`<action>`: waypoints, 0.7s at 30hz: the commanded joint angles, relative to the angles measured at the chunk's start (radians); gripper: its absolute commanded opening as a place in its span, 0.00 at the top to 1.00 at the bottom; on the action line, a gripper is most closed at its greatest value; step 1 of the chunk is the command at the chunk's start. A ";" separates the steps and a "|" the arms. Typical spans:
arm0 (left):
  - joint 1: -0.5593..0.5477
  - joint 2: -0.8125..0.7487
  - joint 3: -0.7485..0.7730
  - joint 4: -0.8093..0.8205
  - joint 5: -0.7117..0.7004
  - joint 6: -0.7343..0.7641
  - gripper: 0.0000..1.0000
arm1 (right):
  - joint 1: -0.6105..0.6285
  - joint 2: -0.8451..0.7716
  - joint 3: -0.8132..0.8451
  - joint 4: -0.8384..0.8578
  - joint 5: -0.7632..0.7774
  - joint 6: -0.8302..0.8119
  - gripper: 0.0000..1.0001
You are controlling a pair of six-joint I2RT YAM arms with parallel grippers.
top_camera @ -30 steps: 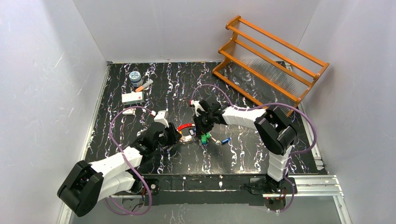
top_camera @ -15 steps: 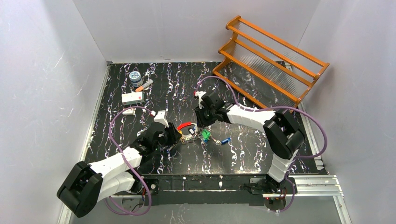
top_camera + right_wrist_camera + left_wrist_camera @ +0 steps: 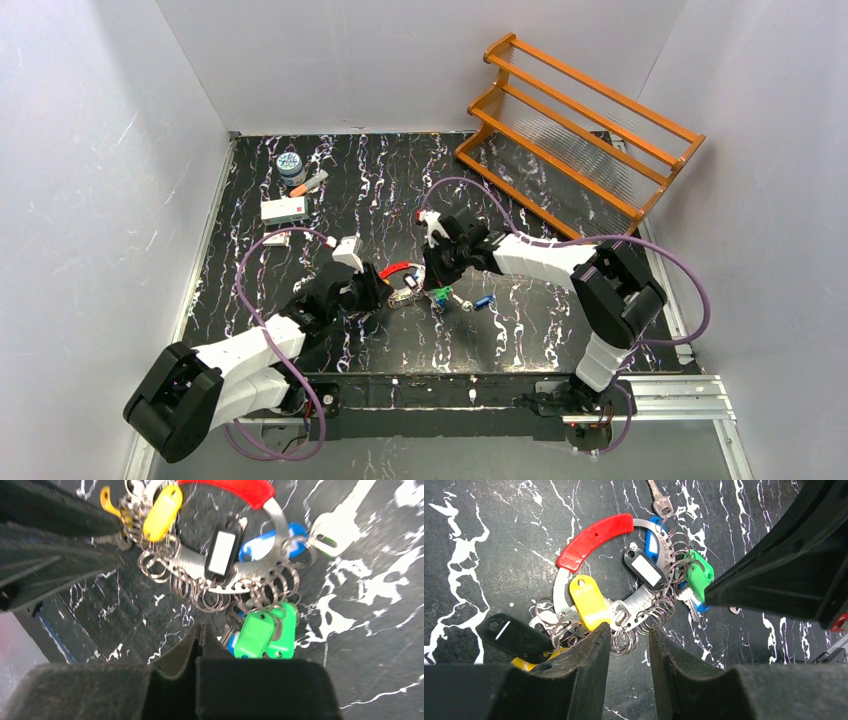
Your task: Put the keys on the keyring
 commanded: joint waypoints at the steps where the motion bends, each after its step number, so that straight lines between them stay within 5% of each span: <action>1: 0.003 0.002 -0.009 0.026 0.015 0.009 0.68 | 0.032 0.018 -0.036 0.008 -0.050 -0.037 0.99; 11: 0.003 0.000 -0.006 0.020 0.015 0.011 0.69 | 0.128 0.092 -0.027 0.023 0.062 -0.043 0.99; 21: 0.003 -0.023 -0.013 -0.002 0.010 0.011 0.69 | 0.132 0.112 0.081 -0.016 0.455 -0.033 0.99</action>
